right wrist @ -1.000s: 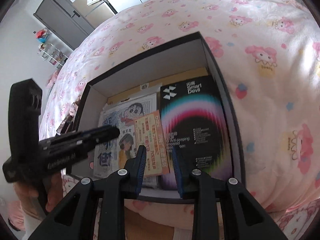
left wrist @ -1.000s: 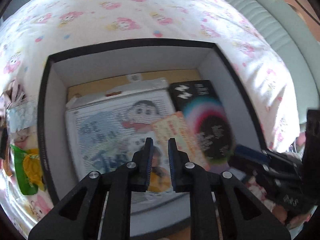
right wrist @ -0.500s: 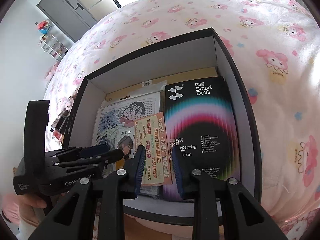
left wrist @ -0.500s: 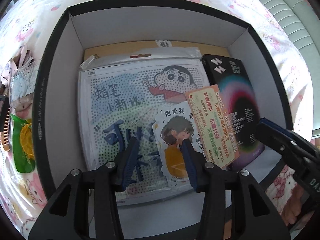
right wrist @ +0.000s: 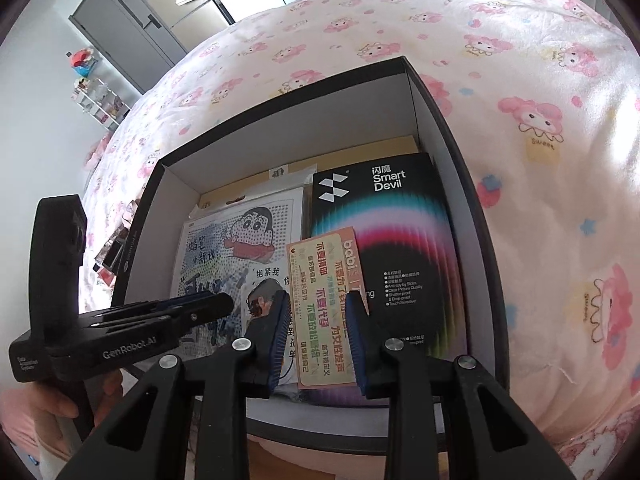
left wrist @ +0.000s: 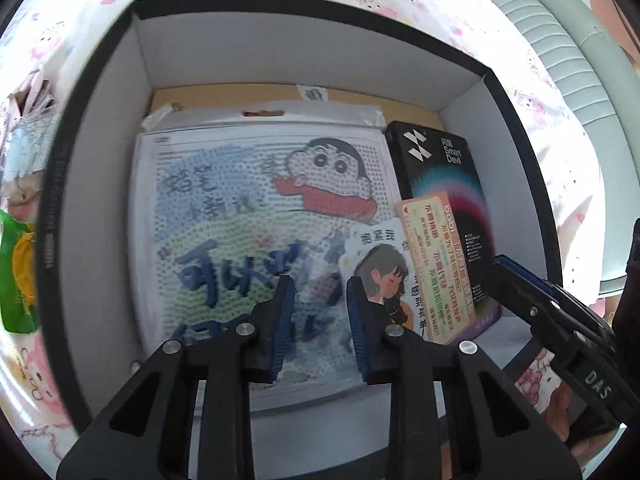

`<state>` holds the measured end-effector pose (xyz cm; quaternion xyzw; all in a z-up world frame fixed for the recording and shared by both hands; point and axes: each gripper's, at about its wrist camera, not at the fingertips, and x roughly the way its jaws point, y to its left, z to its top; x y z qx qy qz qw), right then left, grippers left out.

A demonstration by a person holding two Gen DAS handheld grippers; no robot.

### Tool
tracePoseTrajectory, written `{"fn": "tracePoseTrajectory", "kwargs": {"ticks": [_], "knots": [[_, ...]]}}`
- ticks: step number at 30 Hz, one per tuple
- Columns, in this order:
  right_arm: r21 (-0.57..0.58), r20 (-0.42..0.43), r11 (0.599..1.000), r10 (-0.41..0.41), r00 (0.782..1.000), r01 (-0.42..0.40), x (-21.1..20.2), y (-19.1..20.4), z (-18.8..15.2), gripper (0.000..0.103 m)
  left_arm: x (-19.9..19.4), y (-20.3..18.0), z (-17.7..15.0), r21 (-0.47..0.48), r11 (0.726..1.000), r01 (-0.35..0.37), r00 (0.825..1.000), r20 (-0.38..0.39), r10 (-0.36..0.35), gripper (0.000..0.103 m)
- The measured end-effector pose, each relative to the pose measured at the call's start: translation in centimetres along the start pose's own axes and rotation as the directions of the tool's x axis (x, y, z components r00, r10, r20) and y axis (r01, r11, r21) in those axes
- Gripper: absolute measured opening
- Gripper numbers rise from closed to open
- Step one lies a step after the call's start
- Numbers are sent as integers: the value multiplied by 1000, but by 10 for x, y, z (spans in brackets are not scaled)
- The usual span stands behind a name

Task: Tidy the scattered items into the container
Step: 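Lower the cards upright beside the black box and open both grippers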

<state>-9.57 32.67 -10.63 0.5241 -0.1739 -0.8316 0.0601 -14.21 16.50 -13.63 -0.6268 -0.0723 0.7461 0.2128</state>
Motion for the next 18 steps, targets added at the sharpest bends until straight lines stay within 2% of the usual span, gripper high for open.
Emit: {"fn": "tracePoseTrajectory", "kwargs": {"ticks": [2,4,5,8,9,14,18], "knots": [[-16,9,1000,-18,1000,18,1,2,-1,25,2,-9,2,19,997,74,997,-10,-74,26],[-40,19,997,-59,998,60,-1,4,-2,25,1,-14,2,21,982,186,982,-26,-185,26],[-37,21,997,-71,997,72,-2,3,-3,25,-3,-16,0,31,981,192,981,-11,-192,26],[-17,27,997,-70,997,71,-6,-1,-2,25,-18,-13,-5,70,994,82,995,54,-86,26],[-13,34,997,-71,997,72,-8,-2,-2,25,-19,-10,-7,63,995,74,996,53,-77,26],[-2,45,998,-64,997,64,-9,-1,-1,25,-11,-8,-19,67,995,77,997,-8,-76,26],[-30,102,997,-69,992,72,-21,3,-1,25,-3,-23,-26,107,981,162,985,-75,-155,25]]}}
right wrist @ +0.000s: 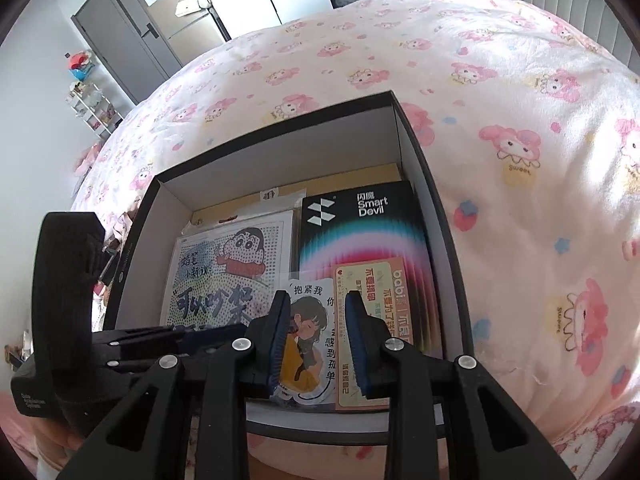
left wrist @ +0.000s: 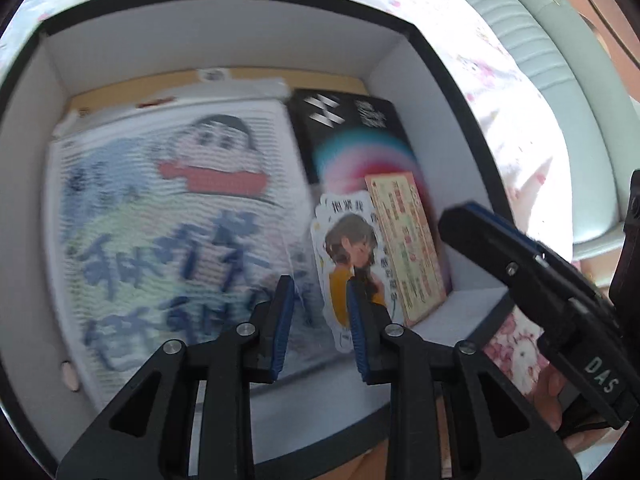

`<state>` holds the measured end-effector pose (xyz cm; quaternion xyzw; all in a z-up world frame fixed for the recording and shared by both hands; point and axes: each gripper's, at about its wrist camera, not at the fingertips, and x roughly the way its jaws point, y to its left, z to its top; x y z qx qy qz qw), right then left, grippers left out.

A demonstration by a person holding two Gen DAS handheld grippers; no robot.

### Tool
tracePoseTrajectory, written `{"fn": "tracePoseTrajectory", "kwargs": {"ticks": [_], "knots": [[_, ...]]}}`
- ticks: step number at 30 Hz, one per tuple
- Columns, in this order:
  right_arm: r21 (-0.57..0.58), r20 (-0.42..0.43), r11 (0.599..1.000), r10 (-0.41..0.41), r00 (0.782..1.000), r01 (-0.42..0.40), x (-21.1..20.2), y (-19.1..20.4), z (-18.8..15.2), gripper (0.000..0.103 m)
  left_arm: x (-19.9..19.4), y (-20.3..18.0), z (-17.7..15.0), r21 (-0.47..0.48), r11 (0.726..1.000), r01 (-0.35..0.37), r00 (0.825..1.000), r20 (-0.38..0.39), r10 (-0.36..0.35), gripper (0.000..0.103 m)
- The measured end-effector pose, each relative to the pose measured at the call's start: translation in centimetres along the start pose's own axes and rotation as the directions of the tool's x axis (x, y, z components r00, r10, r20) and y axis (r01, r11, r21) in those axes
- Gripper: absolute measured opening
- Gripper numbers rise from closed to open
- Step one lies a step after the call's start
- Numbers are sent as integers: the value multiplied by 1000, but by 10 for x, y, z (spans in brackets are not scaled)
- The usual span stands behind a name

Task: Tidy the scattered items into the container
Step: 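Lower the cards upright beside the black box and open both grippers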

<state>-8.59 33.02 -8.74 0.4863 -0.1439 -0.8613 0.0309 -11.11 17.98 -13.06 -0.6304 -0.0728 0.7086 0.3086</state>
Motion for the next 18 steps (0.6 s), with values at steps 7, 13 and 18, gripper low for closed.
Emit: {"fn": "tracePoseTrajectory", "kwargs": {"ticks": [7,13,18], "knots": [[7,17,1000,6,1000,-6,-12,-7,2,25,-18,9,-9,-38,999,16,999,42,-14,26],[14,-28,999,37,999,-37,-4,-4,2,25,-15,17,-24,-27,999,35,999,-16,-35,26],[53,-8,998,26,1000,-25,-12,-11,3,25,-26,15,-37,6,999,46,999,13,-46,27]]}}
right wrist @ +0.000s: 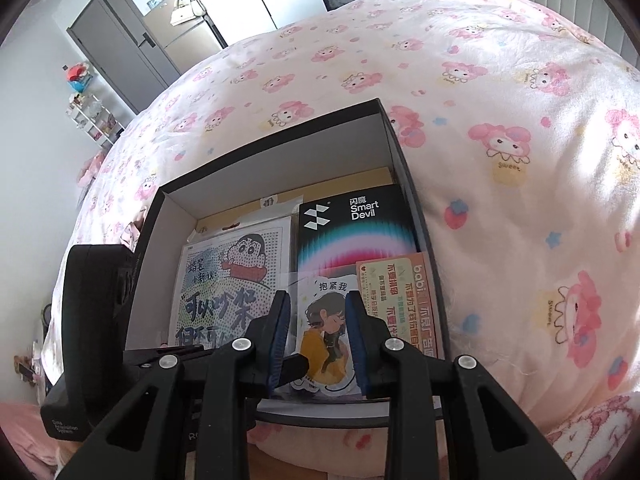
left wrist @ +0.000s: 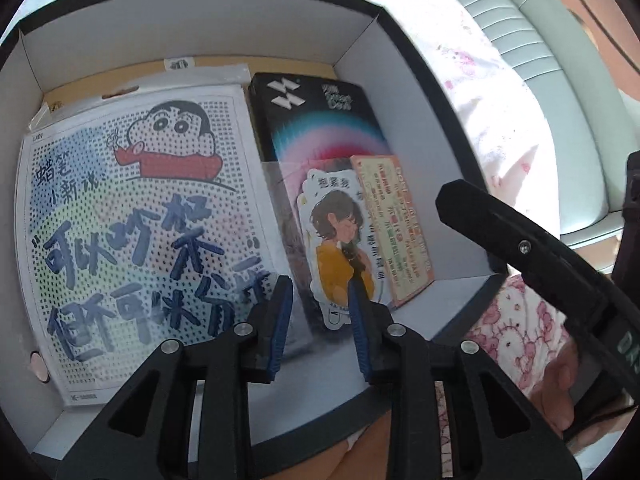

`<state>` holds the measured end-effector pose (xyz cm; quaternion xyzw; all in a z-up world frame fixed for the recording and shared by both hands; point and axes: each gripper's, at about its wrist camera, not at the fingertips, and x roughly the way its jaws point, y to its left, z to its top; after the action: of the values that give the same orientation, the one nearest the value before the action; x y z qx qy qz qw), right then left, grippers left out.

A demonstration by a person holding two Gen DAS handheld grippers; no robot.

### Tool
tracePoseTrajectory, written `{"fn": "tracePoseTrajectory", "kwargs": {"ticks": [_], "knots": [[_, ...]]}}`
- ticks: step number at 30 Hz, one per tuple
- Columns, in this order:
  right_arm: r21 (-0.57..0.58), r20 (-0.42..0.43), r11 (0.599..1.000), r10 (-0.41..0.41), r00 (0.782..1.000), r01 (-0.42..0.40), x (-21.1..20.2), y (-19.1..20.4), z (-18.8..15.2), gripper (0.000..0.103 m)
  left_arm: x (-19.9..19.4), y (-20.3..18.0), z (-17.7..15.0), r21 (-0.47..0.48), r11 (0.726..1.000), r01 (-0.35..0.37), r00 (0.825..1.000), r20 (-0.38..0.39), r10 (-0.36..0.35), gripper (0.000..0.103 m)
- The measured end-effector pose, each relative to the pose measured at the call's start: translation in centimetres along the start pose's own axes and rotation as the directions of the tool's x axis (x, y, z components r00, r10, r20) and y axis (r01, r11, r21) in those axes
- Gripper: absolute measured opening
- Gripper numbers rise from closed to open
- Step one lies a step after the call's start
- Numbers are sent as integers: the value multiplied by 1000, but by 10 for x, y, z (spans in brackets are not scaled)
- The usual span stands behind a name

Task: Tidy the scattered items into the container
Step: 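Lower the cards upright beside the black box and open both grippers, then lift both grippers out of the box and move back to the pile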

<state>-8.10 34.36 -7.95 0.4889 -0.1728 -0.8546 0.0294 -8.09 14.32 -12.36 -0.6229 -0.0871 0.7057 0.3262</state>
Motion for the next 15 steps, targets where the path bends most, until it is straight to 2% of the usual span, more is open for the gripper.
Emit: {"fn": "tracePoseTrajectory", "kwargs": {"ticks": [2,5,8,10,13,15], "knots": [[26,26,1000,8,1000,-9,-10,-5,1,25,-12,4,-4,-10,1000,15,1000,22,-14,27],[76,80,996,30,996,-36,-31,-13,3,25,-27,6,-12,-4,1000,-23,998,52,23,27],[104,109,994,23,994,-34,-42,-17,7,25,-22,15,-15,-56,998,-30,999,23,31,27],[101,95,995,6,995,-15,-40,-16,8,25,-16,20,-17,-106,992,-63,998,6,64,27],[90,67,996,18,998,-24,-31,-14,5,25,-14,16,-24,-88,995,-43,999,-6,43,29],[73,54,997,24,998,-28,-25,-10,4,25,-18,14,-29,-53,997,-61,998,-6,61,30]]}}
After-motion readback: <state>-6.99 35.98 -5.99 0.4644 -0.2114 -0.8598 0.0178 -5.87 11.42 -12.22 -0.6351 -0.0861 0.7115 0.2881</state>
